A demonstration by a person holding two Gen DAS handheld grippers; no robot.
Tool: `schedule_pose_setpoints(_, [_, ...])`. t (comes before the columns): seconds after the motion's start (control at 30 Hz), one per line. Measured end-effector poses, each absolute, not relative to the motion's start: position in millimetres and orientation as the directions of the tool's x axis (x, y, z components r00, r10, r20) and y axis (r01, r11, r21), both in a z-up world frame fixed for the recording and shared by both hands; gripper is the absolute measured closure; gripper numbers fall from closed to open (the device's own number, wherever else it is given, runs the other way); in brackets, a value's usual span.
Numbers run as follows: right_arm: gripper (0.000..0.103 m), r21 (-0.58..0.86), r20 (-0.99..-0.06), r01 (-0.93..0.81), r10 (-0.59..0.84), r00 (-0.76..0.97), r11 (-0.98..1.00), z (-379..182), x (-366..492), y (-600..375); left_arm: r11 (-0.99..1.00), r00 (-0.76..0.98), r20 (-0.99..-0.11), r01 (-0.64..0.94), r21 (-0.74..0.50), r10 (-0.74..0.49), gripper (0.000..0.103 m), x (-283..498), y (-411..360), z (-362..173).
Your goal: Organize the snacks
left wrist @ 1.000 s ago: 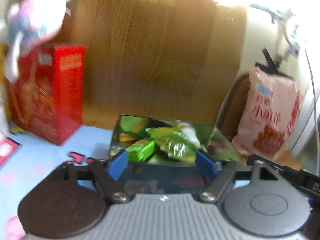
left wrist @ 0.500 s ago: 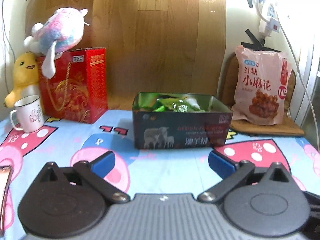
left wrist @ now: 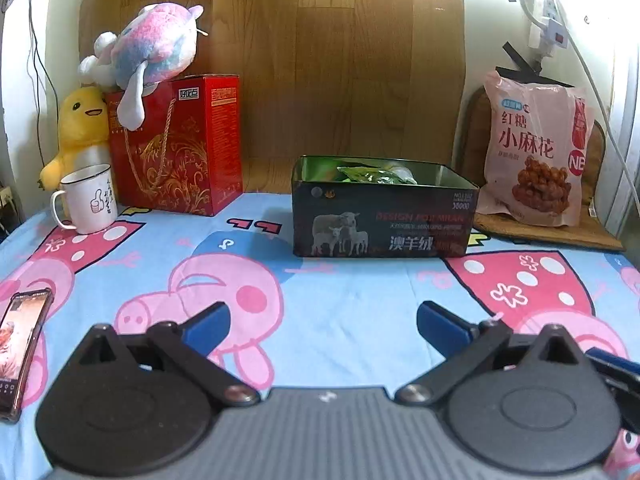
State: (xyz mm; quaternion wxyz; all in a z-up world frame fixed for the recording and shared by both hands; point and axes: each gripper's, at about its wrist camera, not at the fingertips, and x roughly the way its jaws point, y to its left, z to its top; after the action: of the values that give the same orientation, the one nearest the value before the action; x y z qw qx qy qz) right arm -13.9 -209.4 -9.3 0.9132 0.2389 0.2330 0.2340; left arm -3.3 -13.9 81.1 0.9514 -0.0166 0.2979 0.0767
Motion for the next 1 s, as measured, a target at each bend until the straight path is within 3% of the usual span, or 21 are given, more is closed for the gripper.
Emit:
schedule_pose_setpoints(0.23, [0.004, 0.551, -0.311, -0.316, 0.541, 0.781, 0.772, -9.6, -17.4, -209.6, 0.987, 0.826, -0.542, -0.151, 0.048, 0.152, 0.000, -8.5, -21.0, 82.5])
schedule_pose_setpoints(1.0, [0.004, 0.578, -0.318, -0.278, 0.525, 0.789, 0.767, -16.9, -19.5, -218.4, 0.978, 0.779, -0.591, -0.165, 0.126, 0.208, 0.000, -3.4, -28.9, 69.4])
